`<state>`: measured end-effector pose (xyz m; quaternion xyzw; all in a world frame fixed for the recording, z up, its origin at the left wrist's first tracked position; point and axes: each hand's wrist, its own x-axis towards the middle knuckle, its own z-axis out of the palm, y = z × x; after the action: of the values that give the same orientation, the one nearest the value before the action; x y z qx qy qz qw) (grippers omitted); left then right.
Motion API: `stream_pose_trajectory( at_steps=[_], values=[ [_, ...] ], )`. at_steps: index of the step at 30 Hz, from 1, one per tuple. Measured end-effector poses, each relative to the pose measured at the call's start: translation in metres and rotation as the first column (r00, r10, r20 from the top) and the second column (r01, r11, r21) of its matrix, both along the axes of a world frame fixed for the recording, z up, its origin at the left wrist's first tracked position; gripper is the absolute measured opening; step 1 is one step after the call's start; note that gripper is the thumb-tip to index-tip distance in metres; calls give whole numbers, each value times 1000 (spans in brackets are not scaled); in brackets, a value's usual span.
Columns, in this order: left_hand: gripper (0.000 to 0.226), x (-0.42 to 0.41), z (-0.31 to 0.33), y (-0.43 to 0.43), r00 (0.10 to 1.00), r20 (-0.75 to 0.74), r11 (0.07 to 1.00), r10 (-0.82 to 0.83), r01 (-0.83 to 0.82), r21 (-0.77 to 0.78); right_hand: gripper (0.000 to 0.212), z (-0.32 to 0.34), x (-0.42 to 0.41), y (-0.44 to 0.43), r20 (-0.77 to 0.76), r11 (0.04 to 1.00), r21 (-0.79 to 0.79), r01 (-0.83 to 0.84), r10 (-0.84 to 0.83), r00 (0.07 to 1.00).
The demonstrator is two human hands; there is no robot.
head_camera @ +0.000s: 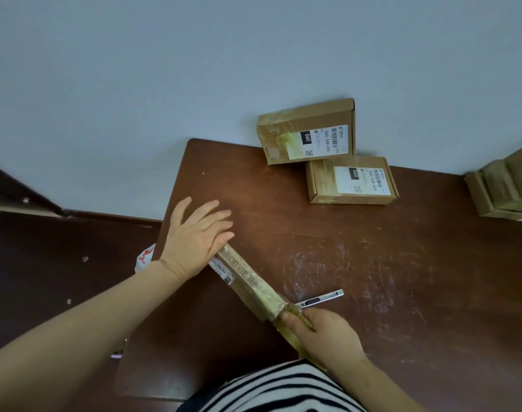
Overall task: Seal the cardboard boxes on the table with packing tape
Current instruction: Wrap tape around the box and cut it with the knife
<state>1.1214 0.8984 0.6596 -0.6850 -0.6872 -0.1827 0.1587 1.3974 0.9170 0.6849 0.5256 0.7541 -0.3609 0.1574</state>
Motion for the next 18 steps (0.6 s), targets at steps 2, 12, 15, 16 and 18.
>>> stream_pose_trajectory(
  at_steps=[2,12,15,16,18],
  values=[
    [57,7,4,-3,989,-68,991,-131,130,-20,46,0,-1,-2,-5,1000,11,-14,14,1000],
    [55,31,-4,-4,844,-113,849,-525,509,-143,49,-3,-1,-2,-7,998,61,-7,8,1000],
    [63,51,-9,-9,777,-94,777,-622,598,-196,40,-6,0,-5,-20,997,49,-53,54,998],
    [60,61,-12,-14,763,-90,763,-640,618,-192,40,-7,-1,-6,-31,998,39,-51,53,998],
    [52,72,-14,-21,795,-71,793,-603,588,-159,42,-5,-1,-6,-34,999,34,-41,42,999]
  ],
)
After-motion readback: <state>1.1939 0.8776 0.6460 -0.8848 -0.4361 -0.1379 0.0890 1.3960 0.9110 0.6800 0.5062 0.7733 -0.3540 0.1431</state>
